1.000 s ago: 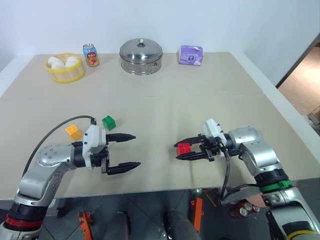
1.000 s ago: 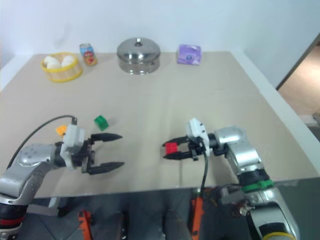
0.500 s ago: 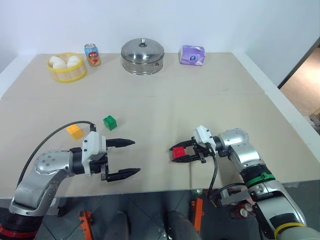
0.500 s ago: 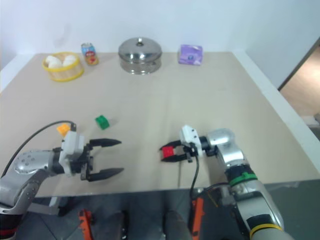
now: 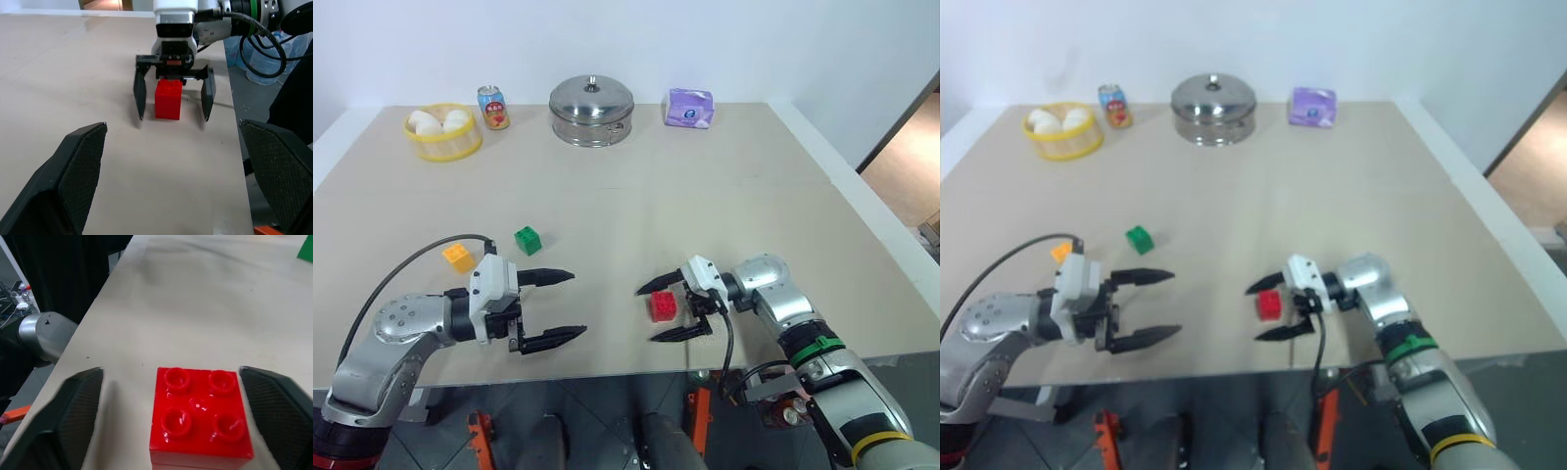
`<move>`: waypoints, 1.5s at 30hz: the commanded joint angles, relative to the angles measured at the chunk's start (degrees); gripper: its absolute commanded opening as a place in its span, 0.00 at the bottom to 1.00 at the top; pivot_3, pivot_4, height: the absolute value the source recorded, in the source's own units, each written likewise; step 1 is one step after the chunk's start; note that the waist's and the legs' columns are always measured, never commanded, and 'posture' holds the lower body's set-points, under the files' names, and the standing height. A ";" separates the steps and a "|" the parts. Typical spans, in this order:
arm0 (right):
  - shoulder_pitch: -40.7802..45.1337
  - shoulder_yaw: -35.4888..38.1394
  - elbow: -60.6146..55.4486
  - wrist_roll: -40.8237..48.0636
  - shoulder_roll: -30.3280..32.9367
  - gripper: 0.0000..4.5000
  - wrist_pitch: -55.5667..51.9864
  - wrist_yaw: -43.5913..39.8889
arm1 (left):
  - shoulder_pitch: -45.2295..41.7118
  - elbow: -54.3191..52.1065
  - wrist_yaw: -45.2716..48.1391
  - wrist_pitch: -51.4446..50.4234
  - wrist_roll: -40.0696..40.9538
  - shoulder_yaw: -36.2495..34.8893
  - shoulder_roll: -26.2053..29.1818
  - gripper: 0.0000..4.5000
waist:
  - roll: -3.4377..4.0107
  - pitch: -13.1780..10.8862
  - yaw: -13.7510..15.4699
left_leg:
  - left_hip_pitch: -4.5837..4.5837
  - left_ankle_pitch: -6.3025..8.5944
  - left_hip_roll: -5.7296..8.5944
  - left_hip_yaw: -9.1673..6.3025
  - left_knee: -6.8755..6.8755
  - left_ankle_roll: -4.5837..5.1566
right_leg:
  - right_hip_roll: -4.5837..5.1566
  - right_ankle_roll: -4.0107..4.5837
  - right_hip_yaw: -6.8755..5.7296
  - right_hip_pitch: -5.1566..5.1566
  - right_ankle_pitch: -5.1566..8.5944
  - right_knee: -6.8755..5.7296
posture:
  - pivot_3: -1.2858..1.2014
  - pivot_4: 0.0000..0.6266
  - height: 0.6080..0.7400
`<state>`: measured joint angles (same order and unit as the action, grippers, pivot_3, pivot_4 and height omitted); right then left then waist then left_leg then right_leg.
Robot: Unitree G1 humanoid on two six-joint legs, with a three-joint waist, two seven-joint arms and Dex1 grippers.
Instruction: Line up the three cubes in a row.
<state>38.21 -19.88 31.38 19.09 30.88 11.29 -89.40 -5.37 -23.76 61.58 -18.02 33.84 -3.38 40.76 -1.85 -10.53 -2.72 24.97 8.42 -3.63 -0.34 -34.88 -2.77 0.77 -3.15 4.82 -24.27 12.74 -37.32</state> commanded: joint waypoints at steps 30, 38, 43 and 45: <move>6.01 14.45 -27.69 9.38 0.43 0.99 -34.13 23.57 | -32.39 43.19 -9.40 -7.34 -19.91 6.84 -0.21 1.00 | 0.00 0.00 0.03 | 0.13 0.03 0.00 -0.12 0.08 -0.07 | -0.07 -0.31 -0.08 -0.21 -0.06 -0.24 | 0.52 0.24 0.99; 5.54 14.68 -26.99 8.43 0.27 0.99 -34.53 25.30 | -33.88 46.18 -8.48 -6.36 -22.22 7.26 -2.26 1.00 | 0.00 0.00 0.06 | 0.15 0.03 0.01 -0.13 0.05 -0.06 | -0.07 -0.31 -0.07 -0.20 -0.06 -0.28 | 0.52 0.24 0.99; 5.47 14.92 -27.30 8.55 -0.20 1.00 -34.87 25.06 | -34.71 48.32 -9.41 -5.45 -23.45 6.79 -2.96 0.76 | 0.00 0.00 0.05 | 0.13 0.03 0.01 -0.13 0.05 -0.06 | -0.08 -0.33 -0.07 -0.20 -0.08 -0.29 | 0.52 0.24 0.99; 5.46 15.03 -27.40 8.74 -0.28 1.00 -34.96 24.82 | -34.71 48.46 -9.13 -4.87 -23.62 6.68 -3.04 0.61 | 0.00 0.00 0.03 | 0.13 0.03 0.00 -0.13 0.05 -0.06 | -0.08 -0.34 -0.07 -0.20 -0.08 -0.30 | 0.52 0.24 0.99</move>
<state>43.50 -6.79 5.36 27.12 30.63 -23.80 -64.50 -38.70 24.97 52.49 -24.32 10.43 4.58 37.28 -1.86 -10.53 -2.68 25.10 8.45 -3.63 -0.47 -34.83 -2.84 0.69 -3.49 4.75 -24.47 12.66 -37.62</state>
